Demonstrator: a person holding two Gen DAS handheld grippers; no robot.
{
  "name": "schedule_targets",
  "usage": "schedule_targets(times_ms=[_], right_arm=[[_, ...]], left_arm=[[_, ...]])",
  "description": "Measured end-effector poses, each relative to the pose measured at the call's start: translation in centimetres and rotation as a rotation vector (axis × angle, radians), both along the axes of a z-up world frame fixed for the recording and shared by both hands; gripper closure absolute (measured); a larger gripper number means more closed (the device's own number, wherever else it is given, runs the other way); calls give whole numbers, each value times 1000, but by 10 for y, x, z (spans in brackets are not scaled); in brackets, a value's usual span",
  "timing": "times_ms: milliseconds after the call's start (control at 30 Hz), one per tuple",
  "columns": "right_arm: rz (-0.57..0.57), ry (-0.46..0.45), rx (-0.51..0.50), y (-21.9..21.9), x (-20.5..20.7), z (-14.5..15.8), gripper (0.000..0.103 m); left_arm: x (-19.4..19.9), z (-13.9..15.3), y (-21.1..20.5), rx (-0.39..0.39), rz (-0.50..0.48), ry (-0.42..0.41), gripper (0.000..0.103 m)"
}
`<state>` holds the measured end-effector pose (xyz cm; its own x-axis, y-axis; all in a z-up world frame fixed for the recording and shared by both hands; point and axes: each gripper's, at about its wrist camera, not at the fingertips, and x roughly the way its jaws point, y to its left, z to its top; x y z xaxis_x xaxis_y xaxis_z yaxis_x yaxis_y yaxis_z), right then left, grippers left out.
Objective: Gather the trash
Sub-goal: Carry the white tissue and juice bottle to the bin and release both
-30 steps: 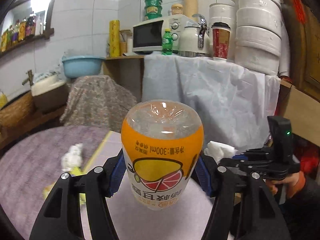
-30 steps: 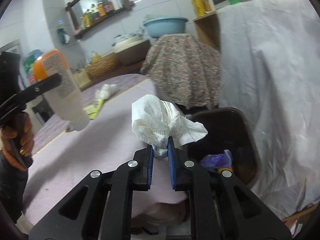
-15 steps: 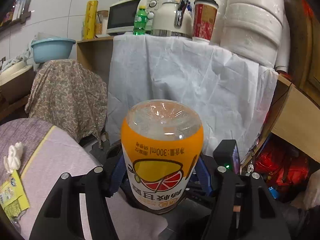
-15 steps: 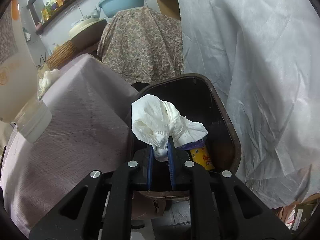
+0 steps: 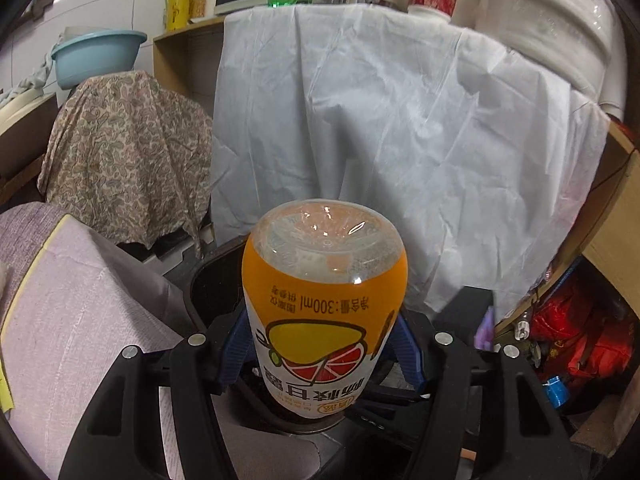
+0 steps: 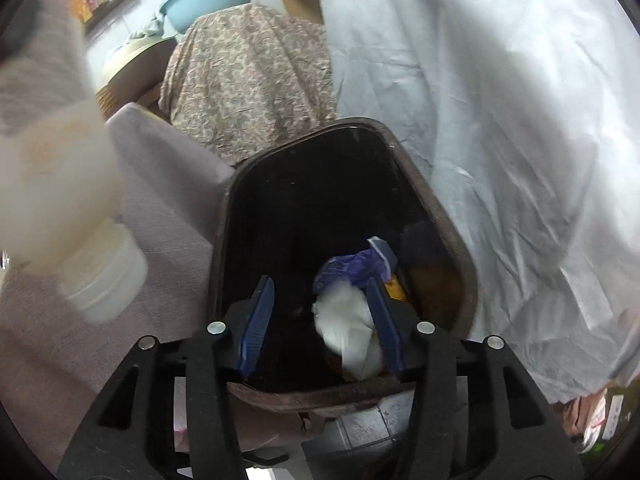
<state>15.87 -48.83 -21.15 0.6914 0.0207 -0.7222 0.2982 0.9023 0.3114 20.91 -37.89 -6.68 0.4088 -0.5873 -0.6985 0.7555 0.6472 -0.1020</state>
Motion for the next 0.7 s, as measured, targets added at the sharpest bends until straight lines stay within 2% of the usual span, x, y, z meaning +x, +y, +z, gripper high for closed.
schedule_targets(times_ms=[33,167,267,433,700], right_arm=[[-11,5,-18,-1,-5,1,50],[-81,-5,-66,-6,-28,9,29],[-134,-15,-90,-10,-45,13,20],[-173,-21,-116,-15,-64,16,19],[-217,-36,-89,-31,-91,12,19]], left_arm=[[2,-2,-3,9,4,5,41],[12,-14,-19,40,11,61,41],[18,-23,-33,76,30,92,41],[27,-44,-57,160,54,99,42],[49,-78,-77,255,118,133,42]])
